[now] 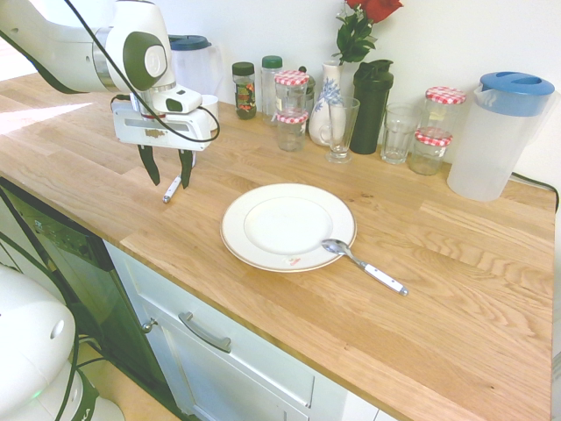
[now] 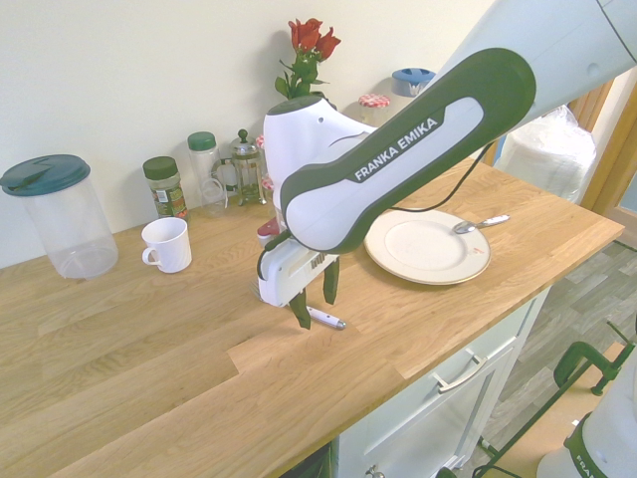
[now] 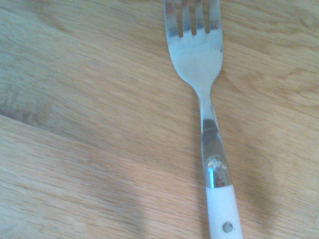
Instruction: Put the fork into the plate
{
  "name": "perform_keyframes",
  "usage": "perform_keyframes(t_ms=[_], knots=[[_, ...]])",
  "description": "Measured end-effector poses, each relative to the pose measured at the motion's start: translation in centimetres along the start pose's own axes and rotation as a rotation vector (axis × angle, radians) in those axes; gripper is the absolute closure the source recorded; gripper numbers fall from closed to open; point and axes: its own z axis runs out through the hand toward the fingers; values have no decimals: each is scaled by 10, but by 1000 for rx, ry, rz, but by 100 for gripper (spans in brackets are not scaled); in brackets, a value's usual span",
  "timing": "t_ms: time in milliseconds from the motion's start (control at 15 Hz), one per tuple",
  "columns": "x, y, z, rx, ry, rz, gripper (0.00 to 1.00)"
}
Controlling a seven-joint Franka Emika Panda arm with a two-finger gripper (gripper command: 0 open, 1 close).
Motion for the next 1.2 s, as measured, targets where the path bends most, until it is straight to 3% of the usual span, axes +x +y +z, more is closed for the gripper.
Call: perform_keyframes(t_ms=[867, 1200], knots=[[-3, -6, 8, 8, -14, -11, 100], [13, 7, -7, 43, -8, 44, 100]])
